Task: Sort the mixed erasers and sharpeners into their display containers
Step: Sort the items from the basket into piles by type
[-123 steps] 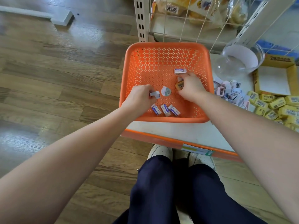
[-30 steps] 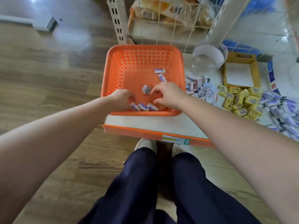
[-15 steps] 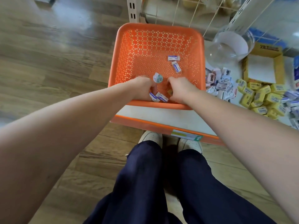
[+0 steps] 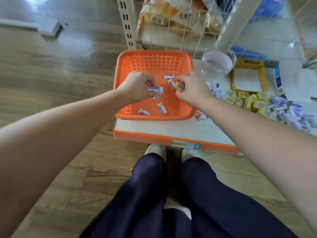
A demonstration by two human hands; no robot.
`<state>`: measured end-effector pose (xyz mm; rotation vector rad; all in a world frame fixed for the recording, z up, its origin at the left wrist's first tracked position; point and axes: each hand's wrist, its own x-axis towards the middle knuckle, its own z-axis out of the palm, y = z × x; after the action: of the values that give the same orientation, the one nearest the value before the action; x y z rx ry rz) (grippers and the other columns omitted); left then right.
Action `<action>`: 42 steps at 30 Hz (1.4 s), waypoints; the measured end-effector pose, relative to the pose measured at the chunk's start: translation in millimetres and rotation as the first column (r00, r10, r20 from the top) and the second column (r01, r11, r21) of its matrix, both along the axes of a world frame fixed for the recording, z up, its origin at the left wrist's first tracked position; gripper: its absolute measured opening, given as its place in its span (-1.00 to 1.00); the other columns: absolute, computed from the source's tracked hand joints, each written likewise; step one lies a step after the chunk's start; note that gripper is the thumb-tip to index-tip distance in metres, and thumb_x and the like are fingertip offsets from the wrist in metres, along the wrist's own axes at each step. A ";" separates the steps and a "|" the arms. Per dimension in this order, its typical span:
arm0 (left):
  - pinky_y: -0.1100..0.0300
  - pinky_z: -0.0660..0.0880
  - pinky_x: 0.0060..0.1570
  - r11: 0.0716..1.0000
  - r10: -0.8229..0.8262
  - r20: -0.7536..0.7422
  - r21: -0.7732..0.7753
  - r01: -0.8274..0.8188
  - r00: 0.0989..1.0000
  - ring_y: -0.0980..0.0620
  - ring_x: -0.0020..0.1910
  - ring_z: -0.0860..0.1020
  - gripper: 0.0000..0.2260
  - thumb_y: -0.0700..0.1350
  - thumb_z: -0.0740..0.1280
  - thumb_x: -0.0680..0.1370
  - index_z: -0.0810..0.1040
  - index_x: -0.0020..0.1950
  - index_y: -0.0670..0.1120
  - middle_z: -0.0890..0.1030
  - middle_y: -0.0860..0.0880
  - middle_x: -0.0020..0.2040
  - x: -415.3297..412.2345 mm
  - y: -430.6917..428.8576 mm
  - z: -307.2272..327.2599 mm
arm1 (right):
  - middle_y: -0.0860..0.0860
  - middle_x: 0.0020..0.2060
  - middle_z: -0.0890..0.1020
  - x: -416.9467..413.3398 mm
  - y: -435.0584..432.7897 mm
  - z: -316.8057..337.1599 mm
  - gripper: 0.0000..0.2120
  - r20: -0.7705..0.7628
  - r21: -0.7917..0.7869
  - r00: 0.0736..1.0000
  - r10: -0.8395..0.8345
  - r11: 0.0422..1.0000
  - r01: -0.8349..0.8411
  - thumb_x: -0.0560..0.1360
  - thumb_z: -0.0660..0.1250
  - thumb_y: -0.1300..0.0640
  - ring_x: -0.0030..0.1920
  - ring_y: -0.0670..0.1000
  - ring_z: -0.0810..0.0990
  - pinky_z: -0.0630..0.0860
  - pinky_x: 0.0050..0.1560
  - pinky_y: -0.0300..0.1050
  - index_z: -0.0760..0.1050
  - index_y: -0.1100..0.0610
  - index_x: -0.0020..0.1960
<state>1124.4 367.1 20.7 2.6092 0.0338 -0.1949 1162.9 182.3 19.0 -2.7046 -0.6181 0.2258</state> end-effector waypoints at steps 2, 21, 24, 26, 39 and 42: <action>0.28 0.39 -0.05 1.000 0.005 0.041 -0.008 -0.005 0.999 0.07 -0.11 0.49 -0.80 -0.12 0.46 0.41 0.62 0.01 -0.09 0.54 0.05 -0.15 1.7 -12.3 19.1 | 0.20 0.17 0.44 -5.5 -20.7 14.0 -0.55 0.005 0.009 0.999 -0.035 0.999 0.035 0.46 0.30 0.16 0.15 0.17 0.46 0.36 0.11 -0.12 0.42 0.14 0.34; 0.16 0.42 -0.03 0.891 -0.444 0.072 0.144 0.431 0.893 -0.03 -0.07 0.53 -0.77 -0.06 0.39 0.41 0.56 0.00 -0.12 0.55 -0.02 -0.11 15.4 -246.9 104.3 | 0.21 0.01 0.49 -54.8 -281.4 85.1 -0.70 0.077 0.010 0.894 -0.441 0.897 0.441 0.47 0.28 0.22 0.05 0.21 0.49 0.35 0.03 -0.15 0.54 0.16 0.19; 0.21 0.34 -0.12 0.872 -0.470 0.031 0.169 0.459 0.882 0.02 -0.07 0.50 -0.79 -0.11 0.38 0.45 0.55 0.05 -0.11 0.53 0.01 -0.11 22.4 -272.8 85.9 | 0.21 0.03 0.50 -50.0 -301.4 72.3 -0.70 0.024 -0.006 0.885 -0.466 0.885 0.466 0.48 0.31 0.18 0.04 0.18 0.51 0.35 0.03 -0.17 0.54 0.10 0.21; 0.22 0.35 -0.12 0.866 -0.481 0.009 0.158 0.474 0.876 0.03 -0.10 0.48 -0.78 -0.12 0.38 0.46 0.54 0.08 -0.11 0.57 -0.02 -0.07 28.5 -284.6 72.1 | 0.21 0.03 0.51 -42.0 -307.6 62.9 -0.71 0.009 -0.022 0.893 -0.449 0.893 0.449 0.48 0.33 0.15 0.04 0.18 0.52 0.34 0.02 -0.18 0.54 0.09 0.20; 0.02 0.46 -0.01 0.900 -0.400 -0.066 0.157 0.406 0.914 -0.09 -0.04 0.49 -0.81 -0.10 0.39 0.44 0.54 0.00 -0.14 0.55 -0.12 -0.03 64.3 -297.2 -23.0 | 0.17 0.16 0.50 15.5 -288.3 -21.0 -0.67 -0.105 -0.001 0.901 -0.421 0.906 0.423 0.47 0.34 0.15 0.18 0.14 0.47 0.35 0.16 -0.14 0.50 0.15 0.23; 0.09 0.44 -0.08 0.928 -0.343 -0.066 0.128 0.349 0.937 -0.03 -0.08 0.44 -0.86 -0.14 0.36 0.44 0.51 -0.04 -0.10 0.50 -0.08 -0.05 63.5 -287.2 -33.7 | 0.16 0.14 0.54 15.9 -278.0 -36.8 -0.67 -0.120 0.025 0.911 -0.395 0.916 0.401 0.46 0.36 0.12 0.15 0.12 0.50 0.36 0.12 -0.14 0.51 0.16 0.21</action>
<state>1187.9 79.9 -13.1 2.7313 -0.4164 -0.3855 1178.9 -95.7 -17.8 -2.6740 -0.0292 0.2492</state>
